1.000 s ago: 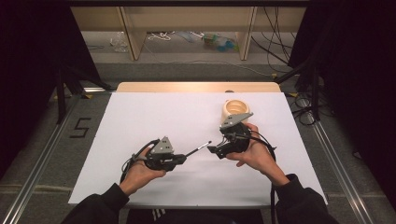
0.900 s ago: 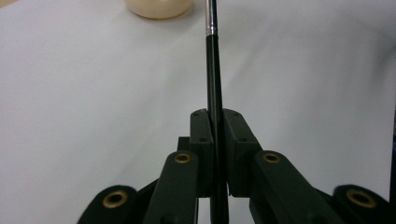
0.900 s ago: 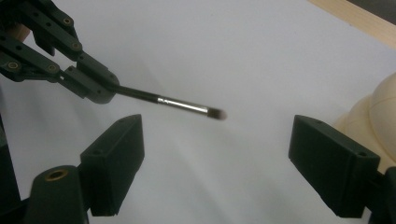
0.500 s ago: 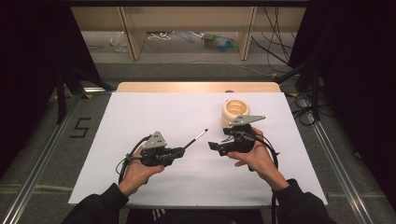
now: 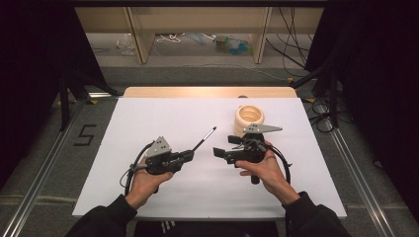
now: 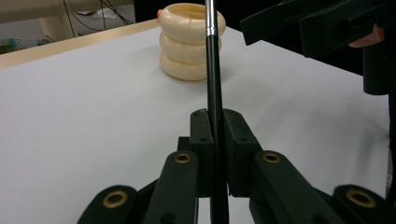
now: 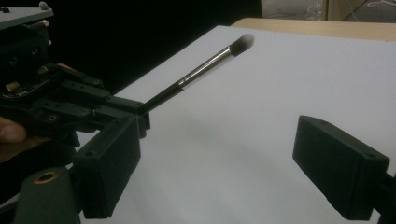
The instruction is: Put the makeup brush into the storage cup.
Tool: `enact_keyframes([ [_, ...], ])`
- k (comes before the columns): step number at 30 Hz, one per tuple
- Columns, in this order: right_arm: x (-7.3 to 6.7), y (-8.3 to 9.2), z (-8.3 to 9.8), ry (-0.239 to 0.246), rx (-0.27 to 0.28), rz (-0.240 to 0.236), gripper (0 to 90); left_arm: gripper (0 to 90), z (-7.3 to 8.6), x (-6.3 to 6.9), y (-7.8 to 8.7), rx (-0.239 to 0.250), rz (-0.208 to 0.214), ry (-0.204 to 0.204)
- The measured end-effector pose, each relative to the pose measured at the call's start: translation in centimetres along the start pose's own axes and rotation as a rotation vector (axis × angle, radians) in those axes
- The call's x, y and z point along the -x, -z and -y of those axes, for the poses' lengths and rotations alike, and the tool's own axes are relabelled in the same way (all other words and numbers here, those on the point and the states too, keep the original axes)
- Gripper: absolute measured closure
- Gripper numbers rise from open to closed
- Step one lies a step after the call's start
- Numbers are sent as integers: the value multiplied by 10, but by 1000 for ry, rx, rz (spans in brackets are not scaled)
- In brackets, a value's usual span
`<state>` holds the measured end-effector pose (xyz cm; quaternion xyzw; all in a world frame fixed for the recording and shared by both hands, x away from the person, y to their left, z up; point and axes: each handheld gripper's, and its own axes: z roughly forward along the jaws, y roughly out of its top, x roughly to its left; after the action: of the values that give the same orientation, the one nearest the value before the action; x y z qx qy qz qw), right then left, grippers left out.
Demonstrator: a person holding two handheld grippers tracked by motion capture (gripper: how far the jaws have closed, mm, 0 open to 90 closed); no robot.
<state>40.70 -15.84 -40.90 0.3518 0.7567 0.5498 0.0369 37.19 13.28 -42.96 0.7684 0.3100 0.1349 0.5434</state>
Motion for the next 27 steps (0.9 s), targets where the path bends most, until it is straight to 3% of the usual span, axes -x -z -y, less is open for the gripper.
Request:
enact_keyframes([
  [3, -1, -2, 0, -20, 48, -20, 161, 835, 1, 2, 0, 5, -8, 1],
  [7, -2, -6, 2, -47, 71, -43, 162, 835, 1, 4, -1, 10, -6, 14],
  [8, -3, -7, 2, -59, 72, -56, 162, 835, 1, 4, -1, 12, -2, -2],
  [14, -4, -15, 5, -121, 87, -86, 168, 835, 1, 6, 0, 22, -12, 1],
  [25, -9, -25, 4, -132, 113, -124, 242, 835, 1, 11, -1, 37, -9, 5],
  [27, -8, -26, 4, -114, 135, -125, 255, 836, 1, 12, -2, 39, -8, 0],
])
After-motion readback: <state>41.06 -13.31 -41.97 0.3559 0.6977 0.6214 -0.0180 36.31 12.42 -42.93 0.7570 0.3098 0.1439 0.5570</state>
